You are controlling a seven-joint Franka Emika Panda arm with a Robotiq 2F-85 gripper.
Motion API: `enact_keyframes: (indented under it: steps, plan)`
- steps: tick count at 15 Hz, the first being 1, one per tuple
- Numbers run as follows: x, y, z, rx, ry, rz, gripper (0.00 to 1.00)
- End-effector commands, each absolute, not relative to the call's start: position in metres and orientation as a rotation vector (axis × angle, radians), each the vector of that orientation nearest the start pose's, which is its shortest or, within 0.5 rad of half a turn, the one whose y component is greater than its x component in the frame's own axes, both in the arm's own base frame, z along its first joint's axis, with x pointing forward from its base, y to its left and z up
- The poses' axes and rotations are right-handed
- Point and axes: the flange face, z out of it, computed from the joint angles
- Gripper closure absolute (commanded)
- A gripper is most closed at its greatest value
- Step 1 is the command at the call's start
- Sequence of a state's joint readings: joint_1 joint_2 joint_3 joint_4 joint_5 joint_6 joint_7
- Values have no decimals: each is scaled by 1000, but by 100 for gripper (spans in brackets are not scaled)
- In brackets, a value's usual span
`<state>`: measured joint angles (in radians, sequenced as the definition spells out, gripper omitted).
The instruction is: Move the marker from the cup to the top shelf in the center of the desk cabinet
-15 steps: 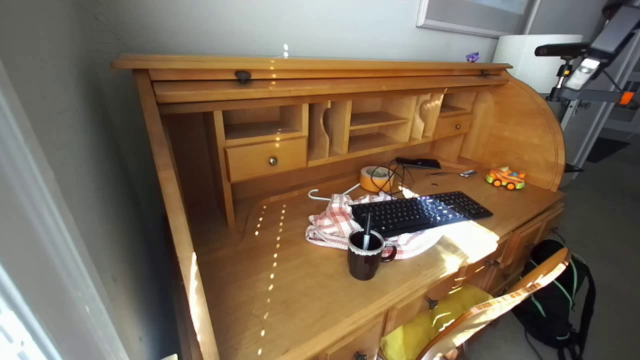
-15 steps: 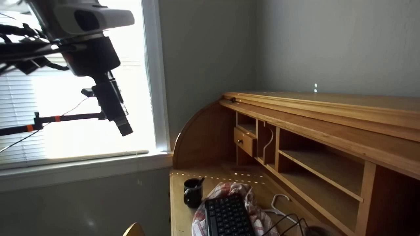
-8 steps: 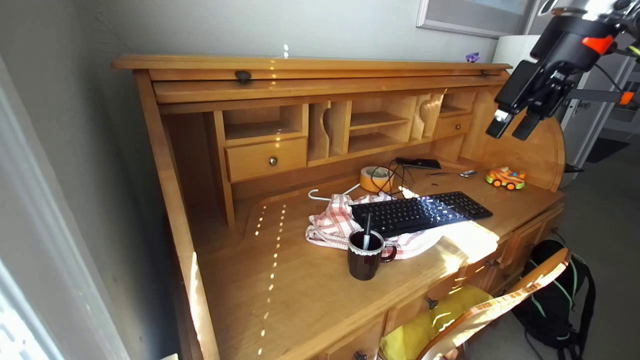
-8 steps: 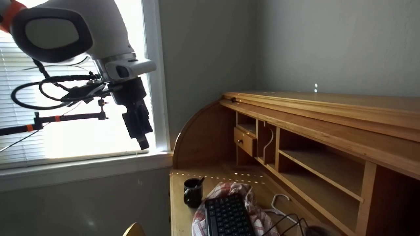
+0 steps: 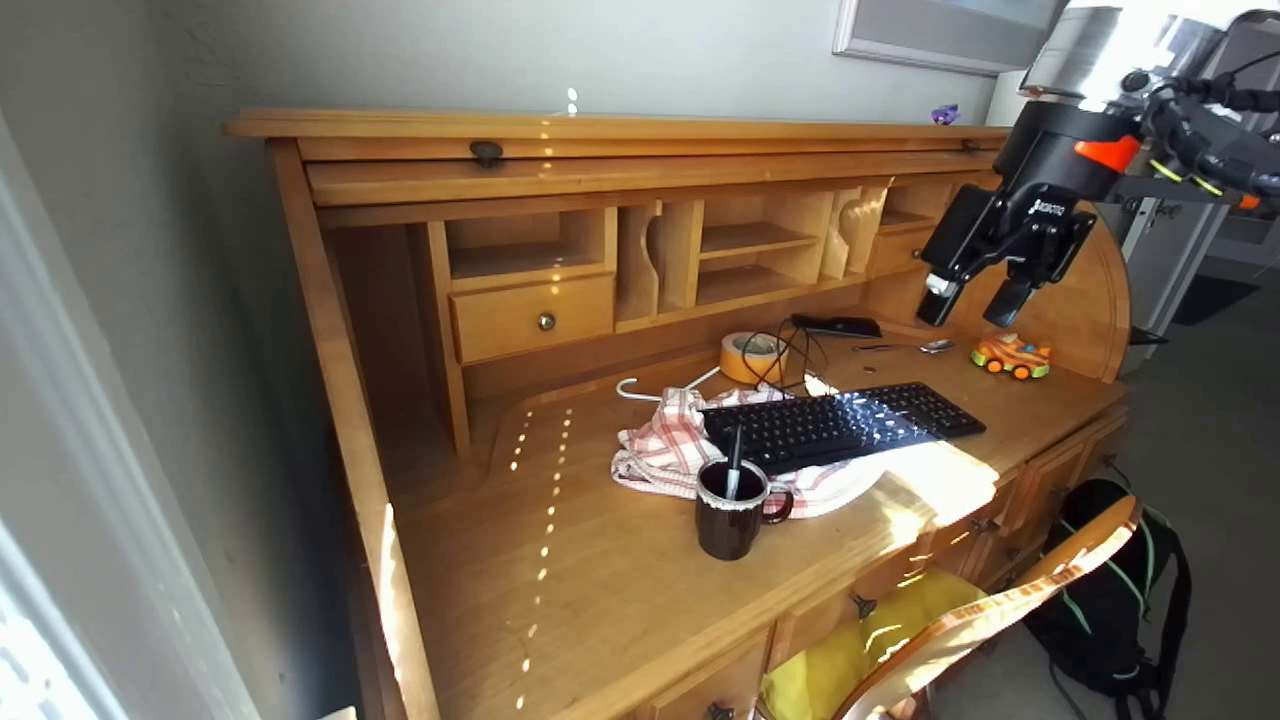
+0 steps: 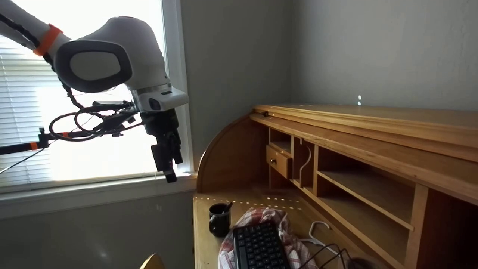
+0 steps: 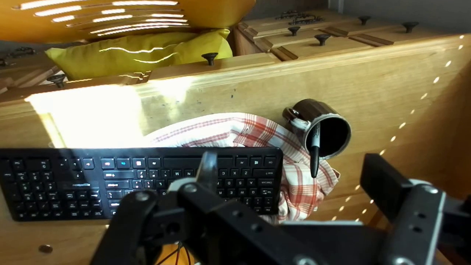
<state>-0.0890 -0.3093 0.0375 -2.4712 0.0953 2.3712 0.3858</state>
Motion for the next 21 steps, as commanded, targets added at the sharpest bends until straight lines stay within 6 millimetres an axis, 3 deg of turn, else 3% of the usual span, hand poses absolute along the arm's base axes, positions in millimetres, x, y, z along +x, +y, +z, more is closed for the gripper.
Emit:
enact_keyframes:
  steps: [1, 5, 15, 21]
  plan:
    - [460, -33, 422, -2911, 737, -284, 0]
    - [487, -38, 404, -2932, 727, -296, 0]
    - [561, -22, 350, -2939, 574, -205, 0]
    - [590, -21, 313, -2906, 537, -193, 0]
